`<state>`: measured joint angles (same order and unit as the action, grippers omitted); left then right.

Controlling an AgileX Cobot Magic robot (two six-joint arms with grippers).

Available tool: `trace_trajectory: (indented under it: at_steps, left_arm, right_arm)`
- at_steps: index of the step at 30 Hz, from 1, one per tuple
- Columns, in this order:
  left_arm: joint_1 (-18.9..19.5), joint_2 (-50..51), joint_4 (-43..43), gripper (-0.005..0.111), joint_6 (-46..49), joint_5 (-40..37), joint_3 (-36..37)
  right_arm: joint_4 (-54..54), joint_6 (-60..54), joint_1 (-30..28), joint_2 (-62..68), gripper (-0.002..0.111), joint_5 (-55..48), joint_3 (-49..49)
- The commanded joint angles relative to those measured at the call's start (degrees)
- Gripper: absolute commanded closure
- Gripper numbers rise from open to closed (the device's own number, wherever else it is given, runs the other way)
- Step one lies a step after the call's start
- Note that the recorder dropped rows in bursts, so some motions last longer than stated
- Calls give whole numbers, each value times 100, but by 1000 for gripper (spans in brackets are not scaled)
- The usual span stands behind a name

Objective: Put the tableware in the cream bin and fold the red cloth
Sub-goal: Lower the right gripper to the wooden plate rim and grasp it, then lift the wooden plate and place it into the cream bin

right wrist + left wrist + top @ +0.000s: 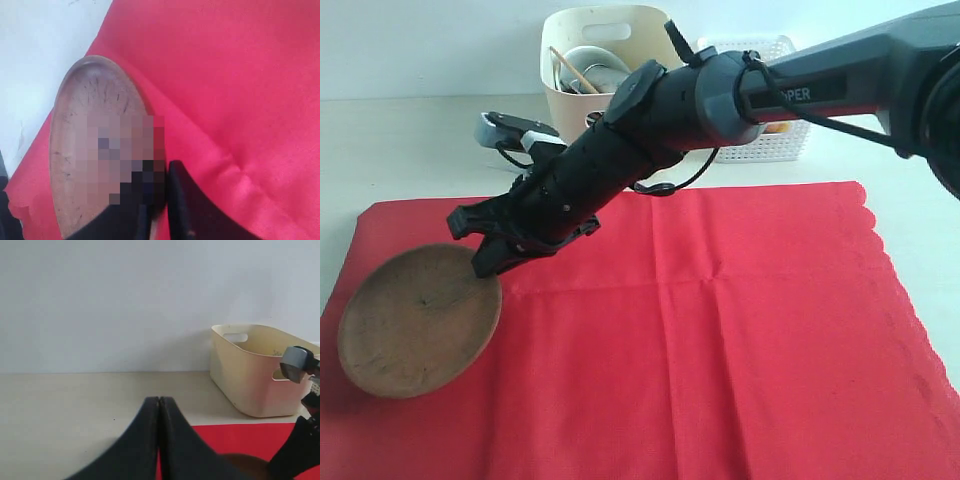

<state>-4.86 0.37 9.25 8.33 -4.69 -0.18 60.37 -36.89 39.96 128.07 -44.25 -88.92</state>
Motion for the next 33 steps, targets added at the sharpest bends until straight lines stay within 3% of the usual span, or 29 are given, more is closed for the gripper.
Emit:
trace_trajectory:
  at_steps: [1, 14, 33]
  left_arm:
    - [-28, -37, 24, 105, -2, -25, 18]
    - [-28, -37, 24, 105, -2, -25, 18]
    - [-28, -37, 24, 105, -2, -25, 18]
  right_arm:
    - [41, -78, -50, -77, 108, -71, -3]
    - [1843, -818, -1254, -161, 108, -1234, -3]
    - [3218, -1288, -2879, -494, 108, -1118, -15]
